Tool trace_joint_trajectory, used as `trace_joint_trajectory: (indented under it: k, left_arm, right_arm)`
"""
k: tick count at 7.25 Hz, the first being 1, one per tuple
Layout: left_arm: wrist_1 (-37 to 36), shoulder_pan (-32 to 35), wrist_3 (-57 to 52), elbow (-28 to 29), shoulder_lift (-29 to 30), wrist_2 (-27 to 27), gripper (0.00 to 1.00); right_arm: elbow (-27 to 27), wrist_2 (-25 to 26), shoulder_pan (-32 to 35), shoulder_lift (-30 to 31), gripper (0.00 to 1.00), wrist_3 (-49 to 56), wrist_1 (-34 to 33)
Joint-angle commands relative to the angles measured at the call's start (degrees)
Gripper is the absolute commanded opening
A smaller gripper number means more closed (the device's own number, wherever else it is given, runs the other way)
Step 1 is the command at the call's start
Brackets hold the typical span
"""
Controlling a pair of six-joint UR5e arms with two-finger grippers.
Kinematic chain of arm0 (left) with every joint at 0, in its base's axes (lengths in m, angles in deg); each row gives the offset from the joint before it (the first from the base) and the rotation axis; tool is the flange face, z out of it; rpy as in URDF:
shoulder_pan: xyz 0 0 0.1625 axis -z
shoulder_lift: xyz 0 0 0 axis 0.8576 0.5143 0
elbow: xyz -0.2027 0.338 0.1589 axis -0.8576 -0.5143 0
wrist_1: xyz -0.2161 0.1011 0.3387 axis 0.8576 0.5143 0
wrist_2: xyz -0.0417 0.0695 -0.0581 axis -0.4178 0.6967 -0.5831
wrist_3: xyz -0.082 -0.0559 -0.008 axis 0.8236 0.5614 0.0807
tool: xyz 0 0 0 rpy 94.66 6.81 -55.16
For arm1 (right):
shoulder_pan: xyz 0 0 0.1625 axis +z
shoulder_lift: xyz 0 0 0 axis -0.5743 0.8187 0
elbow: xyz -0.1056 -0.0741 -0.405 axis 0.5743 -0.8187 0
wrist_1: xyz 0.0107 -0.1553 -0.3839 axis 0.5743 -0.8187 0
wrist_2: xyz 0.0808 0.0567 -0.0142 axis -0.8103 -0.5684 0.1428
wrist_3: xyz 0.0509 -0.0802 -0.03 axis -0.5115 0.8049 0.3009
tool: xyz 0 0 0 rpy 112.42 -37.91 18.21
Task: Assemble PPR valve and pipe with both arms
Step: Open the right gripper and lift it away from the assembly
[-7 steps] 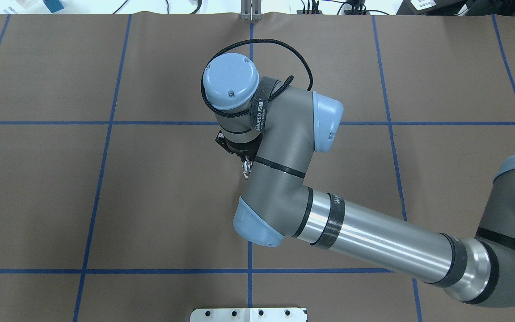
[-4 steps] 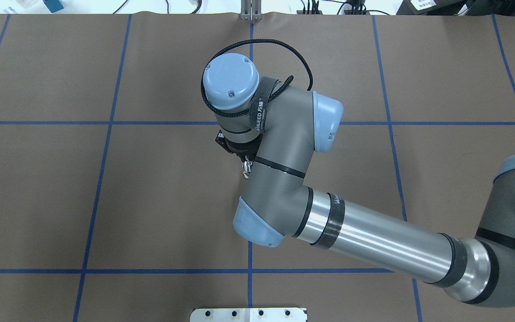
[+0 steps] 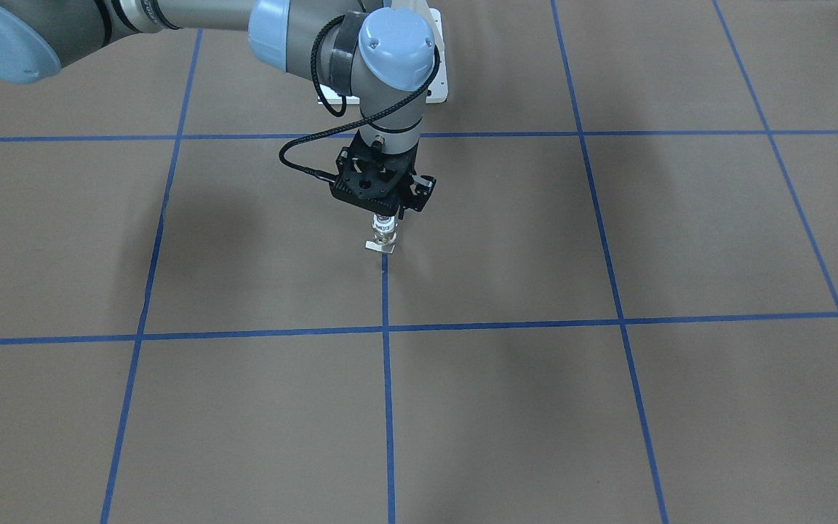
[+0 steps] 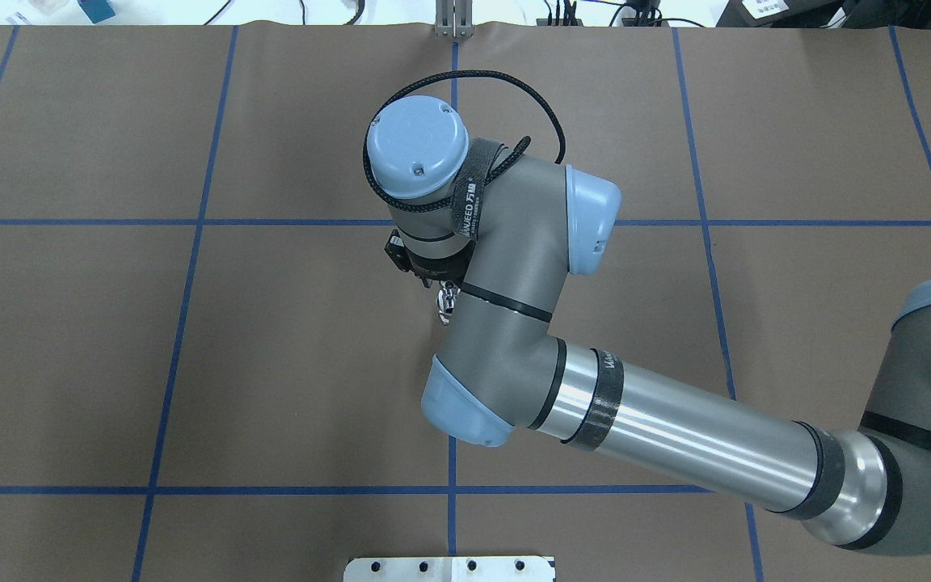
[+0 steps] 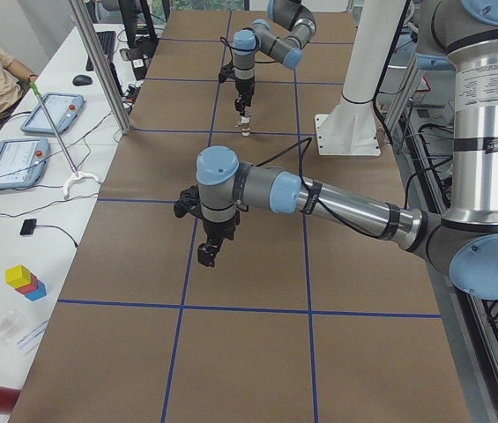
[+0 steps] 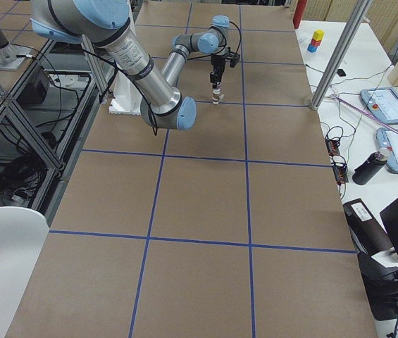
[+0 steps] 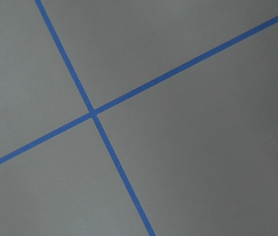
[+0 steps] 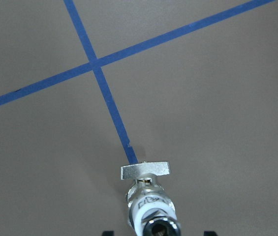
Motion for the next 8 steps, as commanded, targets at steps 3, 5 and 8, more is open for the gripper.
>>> trace_joint_trajectory:
  k: [3, 5, 8]
  left_arm:
    - [0.0, -0.1, 0.0, 0.1, 0.0, 0.0, 1.00]
    - [0.0, -0.1, 0.2, 0.3, -0.7, 0.1, 1.00]
    - [0.0, -0.1, 0.5, 2.4, -1.2, 0.2, 1.00]
  right_arm:
    - [2.5, 2.6, 0.6, 0.0, 1.00, 0.2, -0.2]
    - [5.1, -0.1, 5.4, 0.6, 1.00, 1.0, -0.9]
    - [11.4, -9.2, 19.3, 11.2, 1.00, 20.3, -2.3]
